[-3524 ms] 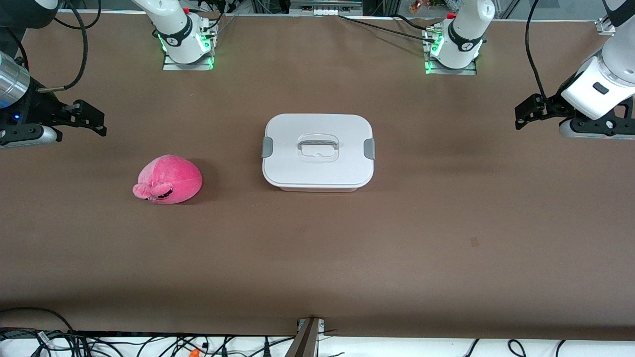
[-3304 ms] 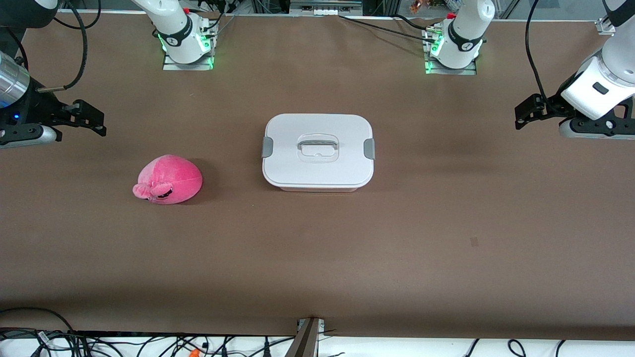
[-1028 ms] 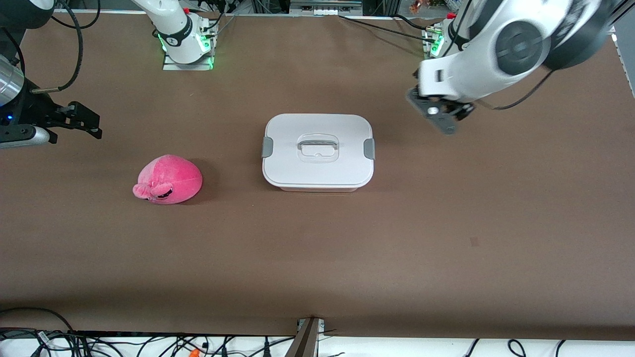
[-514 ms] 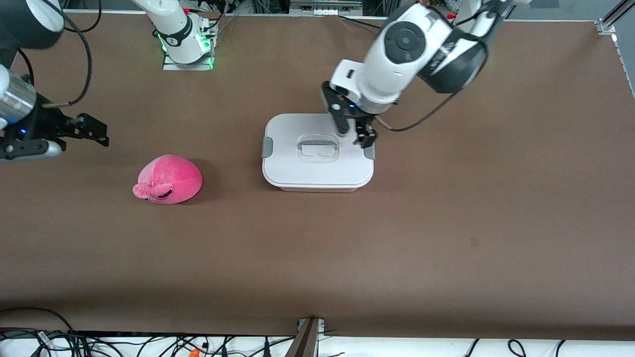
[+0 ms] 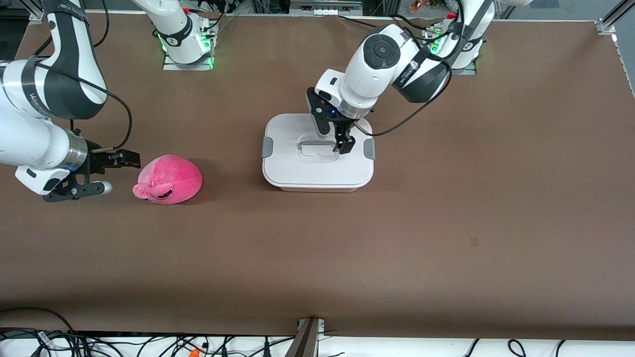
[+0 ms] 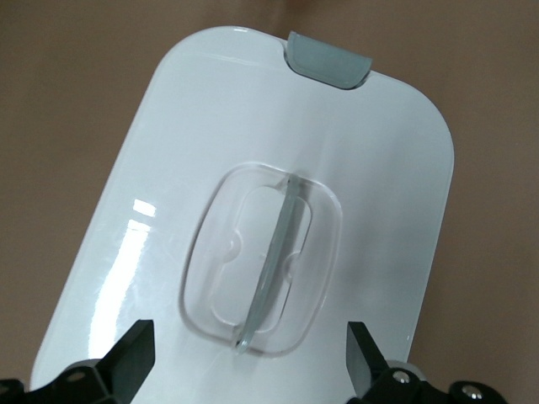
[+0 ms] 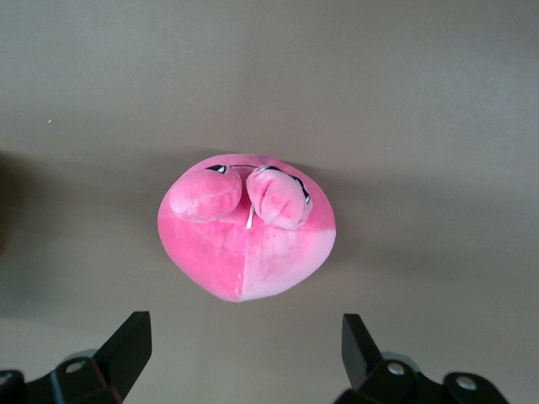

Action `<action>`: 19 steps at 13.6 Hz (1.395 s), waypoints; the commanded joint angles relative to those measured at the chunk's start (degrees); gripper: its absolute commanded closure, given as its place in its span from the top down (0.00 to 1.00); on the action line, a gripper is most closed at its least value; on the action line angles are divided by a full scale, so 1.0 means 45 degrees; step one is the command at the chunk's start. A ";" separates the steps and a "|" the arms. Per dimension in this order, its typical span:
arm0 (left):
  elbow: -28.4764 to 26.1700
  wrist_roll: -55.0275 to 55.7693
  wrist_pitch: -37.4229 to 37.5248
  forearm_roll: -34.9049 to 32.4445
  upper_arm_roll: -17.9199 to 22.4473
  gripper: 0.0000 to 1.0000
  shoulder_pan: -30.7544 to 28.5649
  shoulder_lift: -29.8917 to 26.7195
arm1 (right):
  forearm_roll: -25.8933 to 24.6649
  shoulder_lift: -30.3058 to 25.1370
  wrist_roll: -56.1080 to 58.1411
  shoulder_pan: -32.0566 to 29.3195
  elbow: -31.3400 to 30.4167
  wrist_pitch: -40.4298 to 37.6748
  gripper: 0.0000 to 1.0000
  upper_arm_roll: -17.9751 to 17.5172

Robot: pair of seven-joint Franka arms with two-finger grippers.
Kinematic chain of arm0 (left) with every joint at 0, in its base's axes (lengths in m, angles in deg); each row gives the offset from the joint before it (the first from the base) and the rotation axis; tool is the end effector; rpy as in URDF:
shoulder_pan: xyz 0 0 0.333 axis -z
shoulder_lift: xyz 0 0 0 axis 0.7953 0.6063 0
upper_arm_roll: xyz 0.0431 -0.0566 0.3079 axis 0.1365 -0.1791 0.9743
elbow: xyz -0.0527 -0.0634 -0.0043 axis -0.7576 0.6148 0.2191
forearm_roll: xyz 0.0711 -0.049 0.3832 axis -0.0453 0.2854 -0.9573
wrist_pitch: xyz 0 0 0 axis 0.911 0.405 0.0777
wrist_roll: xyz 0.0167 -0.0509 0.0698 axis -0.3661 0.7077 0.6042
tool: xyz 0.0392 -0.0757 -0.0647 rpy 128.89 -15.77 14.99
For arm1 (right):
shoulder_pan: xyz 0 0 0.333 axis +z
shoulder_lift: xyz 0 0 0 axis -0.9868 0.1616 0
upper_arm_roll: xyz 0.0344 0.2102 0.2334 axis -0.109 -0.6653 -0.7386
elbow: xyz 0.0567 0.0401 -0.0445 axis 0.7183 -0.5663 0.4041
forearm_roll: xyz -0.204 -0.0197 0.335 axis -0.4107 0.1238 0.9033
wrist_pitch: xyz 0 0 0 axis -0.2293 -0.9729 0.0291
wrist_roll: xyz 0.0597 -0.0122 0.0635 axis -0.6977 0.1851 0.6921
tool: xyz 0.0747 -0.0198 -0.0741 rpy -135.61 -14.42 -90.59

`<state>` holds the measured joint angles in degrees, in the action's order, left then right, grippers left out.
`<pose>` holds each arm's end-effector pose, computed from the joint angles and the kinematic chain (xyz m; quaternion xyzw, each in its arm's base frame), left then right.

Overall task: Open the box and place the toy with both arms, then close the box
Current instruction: 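Reach the left gripper to the lid handle while the right gripper approaches the toy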

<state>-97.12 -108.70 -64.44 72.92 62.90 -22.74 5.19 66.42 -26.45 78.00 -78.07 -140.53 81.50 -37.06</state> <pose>0.4740 -0.4418 0.3803 0.8086 -0.5742 0.0806 0.0995 0.6233 0.0307 0.4323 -0.9940 -0.0762 0.0780 0.0016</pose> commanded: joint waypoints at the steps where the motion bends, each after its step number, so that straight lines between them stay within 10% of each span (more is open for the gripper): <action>1: -0.0193 -0.0274 -0.1416 -0.0044 0.0025 0.98 0.0221 0.0582 | 0.0164 -0.1273 -0.0445 -0.0018 -0.3334 0.2407 1.00 -0.0047; 4: -0.0213 -0.0254 -0.1695 -0.0044 0.0025 0.37 0.0222 0.0781 | 0.0416 -0.1218 -0.0758 -0.0037 -0.4282 0.3548 1.00 -0.0008; 7: -0.0213 -0.0274 -0.1636 -0.0044 0.0025 0.00 0.0241 0.0819 | 0.0731 -0.0517 -0.0758 -0.0018 -0.4262 0.4775 1.00 -0.0105; 12: -0.0174 -0.0332 -0.1480 -0.0063 -0.0014 0.00 0.0241 0.0624 | 0.0731 0.0033 -0.0738 -0.0018 -0.4613 0.5541 0.98 -0.0144; 14: -0.0018 -0.0488 -0.1383 -0.0063 -0.0326 0.00 0.0202 0.0546 | 0.0731 0.0033 -0.0680 -0.0018 -0.4614 0.5502 0.76 -0.0144; 17: 0.0041 -0.0703 -0.1012 -0.0063 -0.0346 0.00 0.0183 0.0234 | 0.0711 0.0014 -0.0543 -0.0018 -0.4574 0.5385 0.02 -0.0144; 19: 0.0060 -0.0665 -0.0856 -0.0044 -0.0346 0.00 0.0183 -0.0039 | 0.0711 0.0014 -0.0524 -0.0018 -0.4555 0.5346 0.00 -0.0144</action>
<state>-97.41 -111.89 -70.58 72.51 61.48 -21.87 7.14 68.91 -25.49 75.09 -78.07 -160.29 105.54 -37.48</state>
